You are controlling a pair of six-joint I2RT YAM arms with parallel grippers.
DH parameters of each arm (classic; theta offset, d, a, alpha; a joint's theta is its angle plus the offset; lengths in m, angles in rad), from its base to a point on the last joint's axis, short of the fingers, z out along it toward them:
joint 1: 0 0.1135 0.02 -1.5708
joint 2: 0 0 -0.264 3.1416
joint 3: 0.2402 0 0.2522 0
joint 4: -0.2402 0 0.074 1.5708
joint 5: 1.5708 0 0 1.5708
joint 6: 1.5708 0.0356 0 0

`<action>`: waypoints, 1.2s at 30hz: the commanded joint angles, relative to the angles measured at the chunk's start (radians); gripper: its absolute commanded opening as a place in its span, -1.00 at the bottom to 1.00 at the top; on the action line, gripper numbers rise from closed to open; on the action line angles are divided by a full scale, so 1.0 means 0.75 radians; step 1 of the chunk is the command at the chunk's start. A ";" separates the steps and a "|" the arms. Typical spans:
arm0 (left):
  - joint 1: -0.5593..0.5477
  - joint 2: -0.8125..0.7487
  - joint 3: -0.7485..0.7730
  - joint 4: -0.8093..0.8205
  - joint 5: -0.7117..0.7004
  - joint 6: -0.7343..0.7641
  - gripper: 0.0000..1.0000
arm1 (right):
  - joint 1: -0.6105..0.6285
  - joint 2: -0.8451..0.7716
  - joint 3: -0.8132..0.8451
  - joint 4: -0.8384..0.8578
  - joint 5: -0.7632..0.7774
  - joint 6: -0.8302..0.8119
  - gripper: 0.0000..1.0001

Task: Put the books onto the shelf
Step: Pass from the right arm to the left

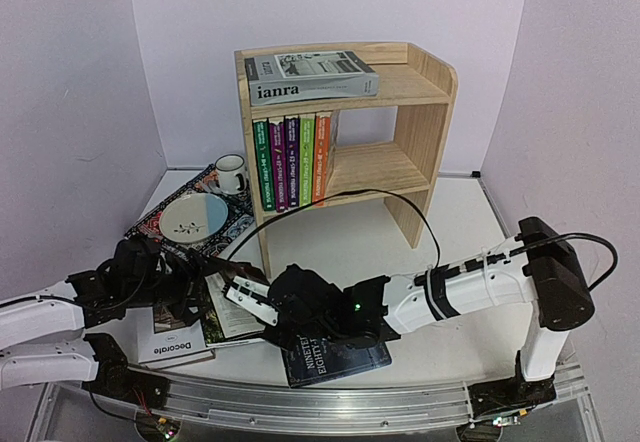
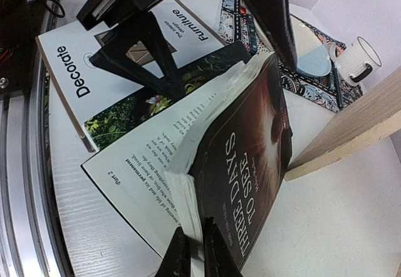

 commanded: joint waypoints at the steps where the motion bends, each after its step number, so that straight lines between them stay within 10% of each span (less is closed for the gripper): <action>1: 0.006 -0.012 0.045 -0.039 -0.023 0.010 0.99 | 0.009 -0.022 0.057 -0.003 -0.052 0.021 -1.00; 23: 0.006 0.162 0.096 -0.096 0.014 0.076 0.89 | 0.009 0.033 0.091 -0.072 -0.202 -0.016 -1.00; 36: 0.007 0.198 0.135 -0.051 0.008 0.117 -0.21 | 0.009 0.010 0.099 -0.072 -0.216 -0.009 -0.93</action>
